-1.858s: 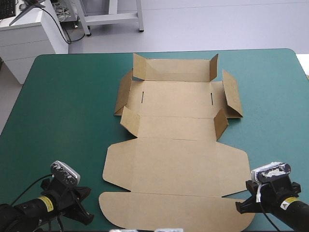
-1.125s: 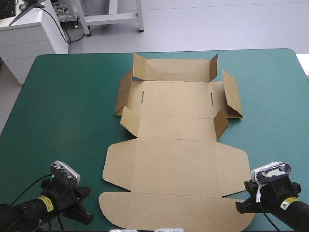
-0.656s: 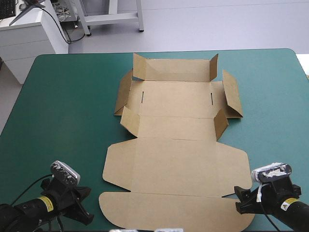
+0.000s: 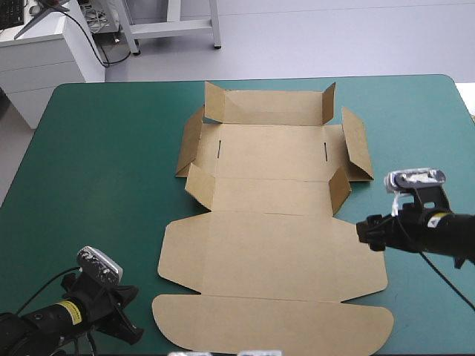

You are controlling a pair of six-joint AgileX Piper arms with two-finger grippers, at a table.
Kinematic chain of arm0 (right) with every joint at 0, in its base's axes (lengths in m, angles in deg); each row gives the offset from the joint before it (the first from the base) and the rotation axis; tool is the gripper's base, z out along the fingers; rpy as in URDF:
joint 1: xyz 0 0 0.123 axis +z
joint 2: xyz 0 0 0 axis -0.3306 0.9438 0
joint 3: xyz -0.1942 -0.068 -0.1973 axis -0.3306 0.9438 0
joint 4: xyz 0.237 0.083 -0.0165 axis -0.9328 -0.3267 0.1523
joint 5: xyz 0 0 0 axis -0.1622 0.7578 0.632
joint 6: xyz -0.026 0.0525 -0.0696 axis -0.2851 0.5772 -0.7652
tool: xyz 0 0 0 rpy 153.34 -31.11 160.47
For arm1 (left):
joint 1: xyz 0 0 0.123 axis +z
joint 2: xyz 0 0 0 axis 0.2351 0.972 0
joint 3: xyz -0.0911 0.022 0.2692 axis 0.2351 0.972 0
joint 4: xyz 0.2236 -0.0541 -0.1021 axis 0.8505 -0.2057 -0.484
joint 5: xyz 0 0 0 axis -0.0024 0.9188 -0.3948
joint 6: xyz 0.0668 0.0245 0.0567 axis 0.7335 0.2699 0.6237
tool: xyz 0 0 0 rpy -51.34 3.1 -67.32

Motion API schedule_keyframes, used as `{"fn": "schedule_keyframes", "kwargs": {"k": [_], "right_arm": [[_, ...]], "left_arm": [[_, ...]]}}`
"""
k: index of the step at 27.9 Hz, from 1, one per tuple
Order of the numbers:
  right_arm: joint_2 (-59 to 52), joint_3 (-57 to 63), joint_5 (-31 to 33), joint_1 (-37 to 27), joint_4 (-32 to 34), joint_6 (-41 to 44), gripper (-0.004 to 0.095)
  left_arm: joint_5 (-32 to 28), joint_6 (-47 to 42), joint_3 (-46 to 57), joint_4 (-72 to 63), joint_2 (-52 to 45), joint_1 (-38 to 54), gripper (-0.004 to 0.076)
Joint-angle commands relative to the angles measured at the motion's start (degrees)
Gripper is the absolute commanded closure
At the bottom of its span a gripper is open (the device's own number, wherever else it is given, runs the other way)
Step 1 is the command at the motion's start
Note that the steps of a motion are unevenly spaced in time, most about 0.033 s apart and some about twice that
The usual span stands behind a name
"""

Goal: Fold the box

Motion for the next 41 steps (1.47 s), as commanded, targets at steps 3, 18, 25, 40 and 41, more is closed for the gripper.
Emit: {"fn": "schedule_keyframes", "kwargs": {"k": [3, 18, 25, 40, 41], "right_arm": [[14.2, -12.0, -0.9, 0.1, -2.1, -0.1, 0.0195], [44.3, -30.1, 3.8, 0.1, -7.2, -3.6, 0.0195], [50.2, -30.5, 3.3, 0.1, -7.8, -5.8, 0.0238], [52.0, -30.5, 0.4, 0.1, -8.1, -8.9, 0.0925], [52.0, -30.5, 0.4, 0.1, -8.1, -10.9, 0.0925]], "left_arm": [[-2.9, -0.2, -1.8, -0.6, 0.2, 0.1, 0.0732], [-2.9, -0.2, -1.8, -0.8, 0.2, 0.1, 0.0732], [-2.9, -0.2, -1.8, -0.8, 0.2, 0.1, 0.0732], [-2.9, -0.2, -1.8, -0.6, 0.2, 0.1, 0.0732], [-2.9, -0.2, -1.8, -0.6, 0.2, 0.1, 0.0732]]}}
